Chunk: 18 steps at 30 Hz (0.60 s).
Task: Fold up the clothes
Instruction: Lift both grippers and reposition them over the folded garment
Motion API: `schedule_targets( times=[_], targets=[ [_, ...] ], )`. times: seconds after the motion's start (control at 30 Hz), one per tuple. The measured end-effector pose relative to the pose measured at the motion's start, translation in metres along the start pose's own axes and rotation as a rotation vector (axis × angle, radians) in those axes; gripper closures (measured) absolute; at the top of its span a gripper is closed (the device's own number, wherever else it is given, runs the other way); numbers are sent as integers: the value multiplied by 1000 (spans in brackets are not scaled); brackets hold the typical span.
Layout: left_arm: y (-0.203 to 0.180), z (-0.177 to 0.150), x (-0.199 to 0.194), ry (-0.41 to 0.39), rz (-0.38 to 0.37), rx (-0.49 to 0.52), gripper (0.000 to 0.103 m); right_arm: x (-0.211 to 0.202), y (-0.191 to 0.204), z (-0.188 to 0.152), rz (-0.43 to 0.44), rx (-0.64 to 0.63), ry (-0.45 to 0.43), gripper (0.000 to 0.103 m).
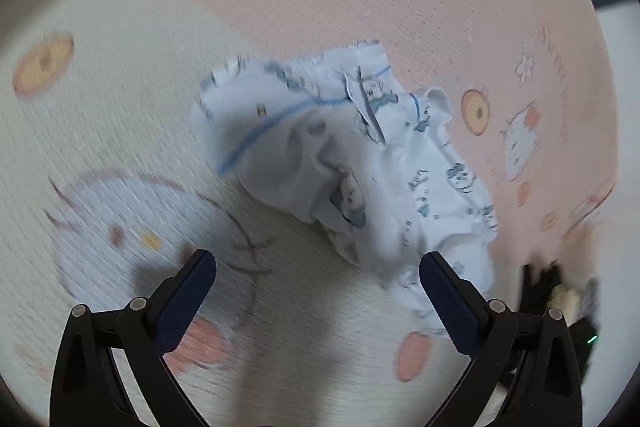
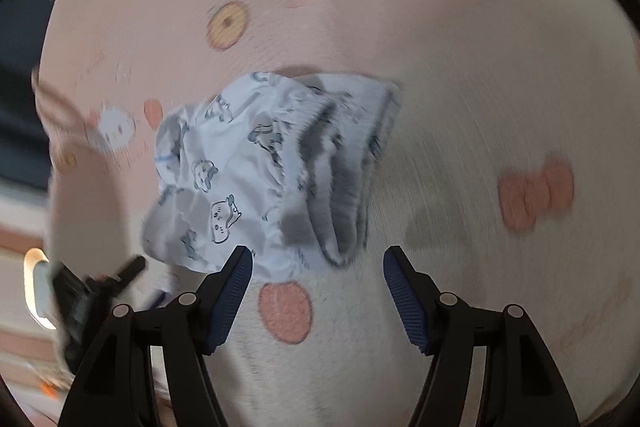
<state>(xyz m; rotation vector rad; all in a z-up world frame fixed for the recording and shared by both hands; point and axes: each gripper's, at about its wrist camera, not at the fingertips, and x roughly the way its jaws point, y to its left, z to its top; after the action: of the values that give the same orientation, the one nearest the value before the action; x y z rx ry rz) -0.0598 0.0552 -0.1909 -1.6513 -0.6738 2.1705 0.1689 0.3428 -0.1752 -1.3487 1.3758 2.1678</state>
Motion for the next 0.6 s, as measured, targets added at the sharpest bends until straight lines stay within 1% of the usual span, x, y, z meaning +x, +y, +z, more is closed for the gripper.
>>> schedule_targets(
  times=[0.1, 0.17, 0.27, 0.43, 0.53, 0.6],
  targets=[
    [-1, -6, 9, 9, -26, -18, 0, -3, -15, -10, 55, 108, -2, 35],
    [-6, -7, 10, -11, -33, -7, 0, -2, -10, -11, 68, 99, 1, 35],
    [-8, -11, 7, 5, -81, -43, 0, 0, -3, -14, 87, 87, 5, 35],
    [-18, -8, 7, 8, -152, -61, 0, 2, 10, -16, 124, 53, 9, 35],
    [-22, -6, 9, 15, -192, -79, 0, 5, 9, -17, 140, 68, 11, 35],
    [-14, -8, 15, 28, -223, -116, 0, 9, 7, -19, 150, 88, 21, 34]
  ],
)
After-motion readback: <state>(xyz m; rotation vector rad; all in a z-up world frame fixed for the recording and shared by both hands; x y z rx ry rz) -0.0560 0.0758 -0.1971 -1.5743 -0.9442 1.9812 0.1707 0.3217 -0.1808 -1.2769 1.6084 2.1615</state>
